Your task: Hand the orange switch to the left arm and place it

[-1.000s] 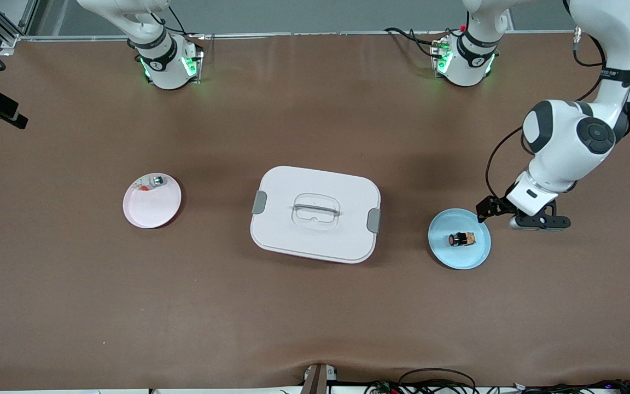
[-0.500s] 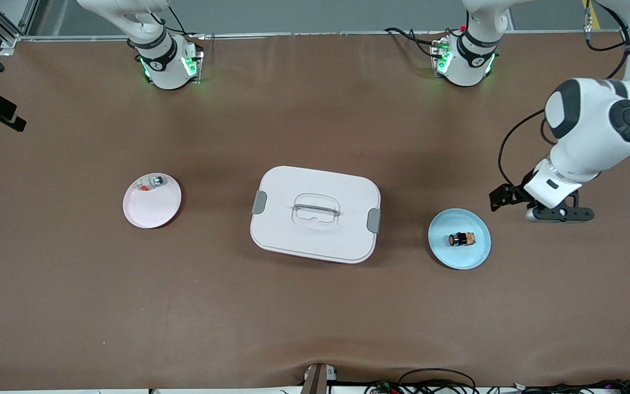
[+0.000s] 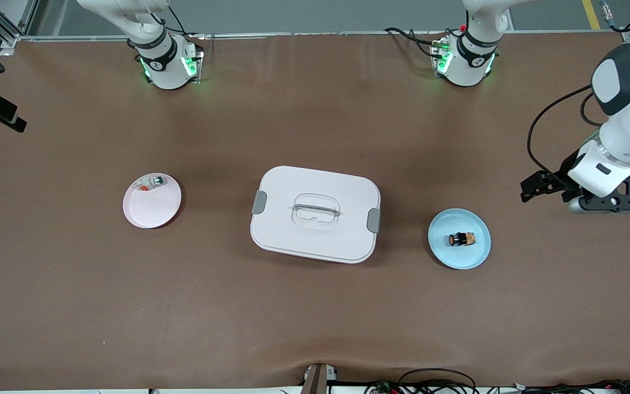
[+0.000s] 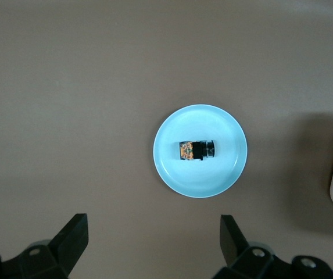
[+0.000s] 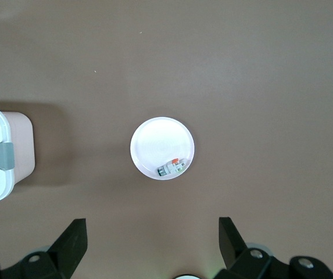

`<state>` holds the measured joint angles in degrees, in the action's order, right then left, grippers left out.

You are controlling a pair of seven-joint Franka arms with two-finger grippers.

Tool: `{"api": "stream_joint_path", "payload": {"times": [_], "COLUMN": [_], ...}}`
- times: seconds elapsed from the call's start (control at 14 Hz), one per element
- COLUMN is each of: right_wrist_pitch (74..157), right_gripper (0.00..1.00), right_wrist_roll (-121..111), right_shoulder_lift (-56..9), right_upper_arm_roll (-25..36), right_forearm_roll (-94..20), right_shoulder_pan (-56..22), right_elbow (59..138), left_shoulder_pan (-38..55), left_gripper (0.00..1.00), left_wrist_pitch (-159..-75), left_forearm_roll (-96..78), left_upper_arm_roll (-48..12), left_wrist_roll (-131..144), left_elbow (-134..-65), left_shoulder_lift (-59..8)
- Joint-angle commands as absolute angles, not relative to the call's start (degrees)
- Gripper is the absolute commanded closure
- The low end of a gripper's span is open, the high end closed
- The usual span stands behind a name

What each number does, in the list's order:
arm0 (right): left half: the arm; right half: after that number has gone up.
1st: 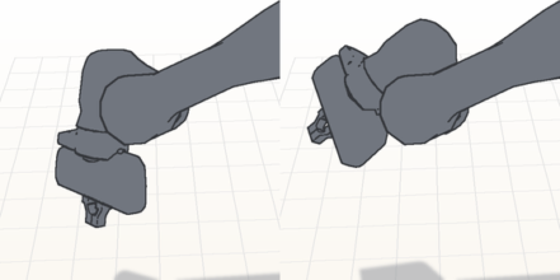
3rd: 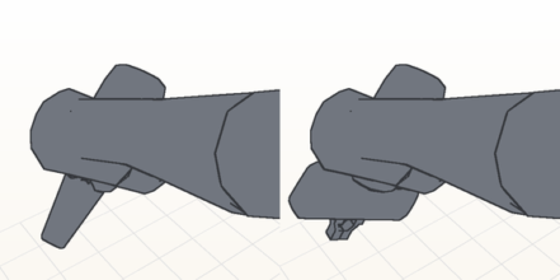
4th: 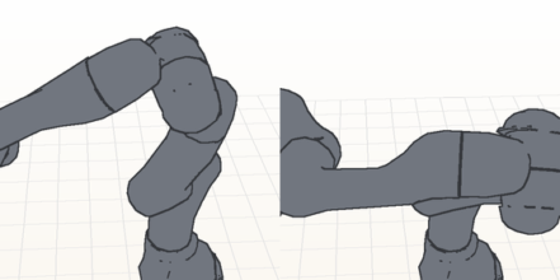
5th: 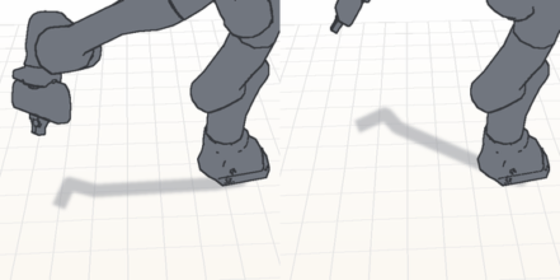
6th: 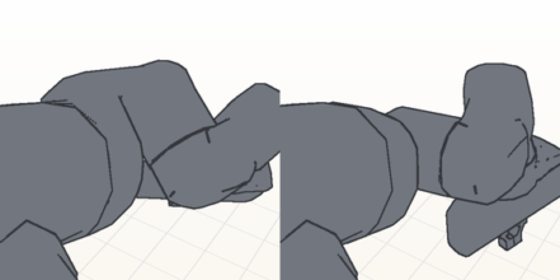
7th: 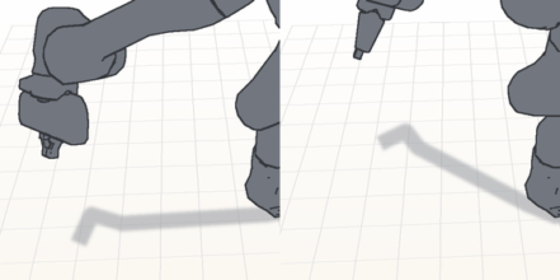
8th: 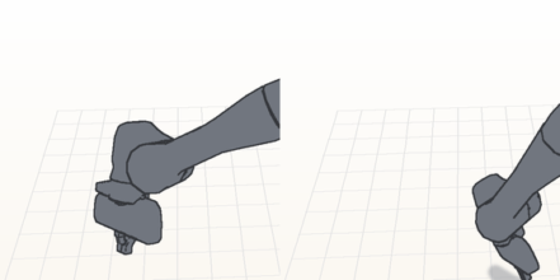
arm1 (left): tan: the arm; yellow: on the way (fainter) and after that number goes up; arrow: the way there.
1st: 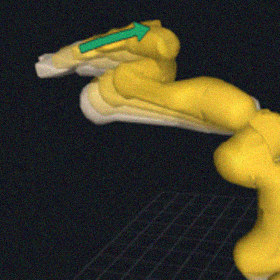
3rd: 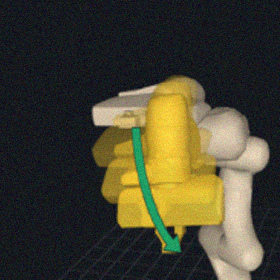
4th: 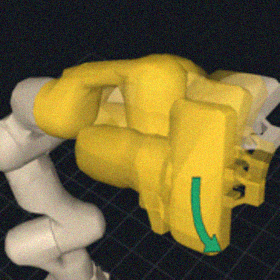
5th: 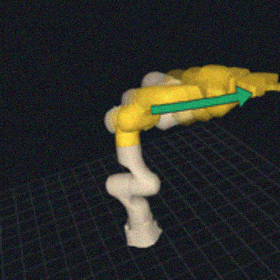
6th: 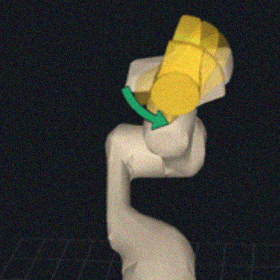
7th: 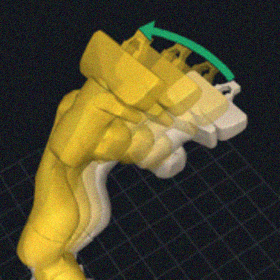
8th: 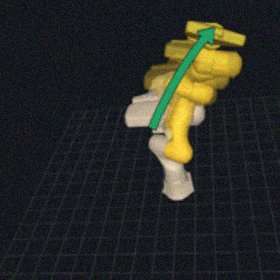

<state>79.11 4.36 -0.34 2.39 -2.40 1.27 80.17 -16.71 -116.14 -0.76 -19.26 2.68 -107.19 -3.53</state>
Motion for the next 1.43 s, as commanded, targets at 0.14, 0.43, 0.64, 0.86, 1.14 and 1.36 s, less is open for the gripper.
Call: {"api": "stream_joint_path", "payload": {"times": [0.14, 0.43, 0.64, 0.86, 1.14, 1.36], "right_wrist_pitch": [79.4, 79.5, 79.5, 79.5, 79.9, 79.9], "right_gripper": [0.00, 0.00, 0.00, 0.00, 0.00, 0.00], "right_wrist_roll": [4.7, 4.7, 4.7, 4.7, 4.7, 4.7], "right_shoulder_lift": [-0.6, -0.6, -0.6, -0.6, -0.6, -0.6], "right_upper_arm_roll": [2.5, 2.5, 2.6, 2.6, 2.6, 2.6], "right_forearm_roll": [-3.2, -3.2, -3.2, -3.2, -3.1, -3.1], "right_shoulder_pan": [1.5, 1.5, 1.6, 1.5, 1.5, 1.6], "right_elbow": [79.5, 79.5, 79.5, 79.5, 79.5, 79.5], "left_shoulder_pan": [-16.9, -16.8, -16.9, -16.4, -9.9, -3.4], "left_gripper": [0.00, 0.00, 0.00, 0.00, 0.00, 0.00], "left_wrist_pitch": [-112.9, -111.7, -109.9, -105.1, -103.1, -103.1], "left_forearm_roll": [-1.4, -1.5, -1.8, -1.8, -1.9, -1.8], "left_upper_arm_roll": [-19.3, -19.7, -19.4, -19.3, -15.1, -8.2], "left_wrist_roll": [2.4, 2.1, 1.8, 2.2, 3.9, 4.0], "left_elbow": [-107.3, -107.1, -105.7, -102.5, -100.4, -100.2], "left_shoulder_lift": [0.7, 2.4, 3.9, 3.9, 3.9, 4.3]}}
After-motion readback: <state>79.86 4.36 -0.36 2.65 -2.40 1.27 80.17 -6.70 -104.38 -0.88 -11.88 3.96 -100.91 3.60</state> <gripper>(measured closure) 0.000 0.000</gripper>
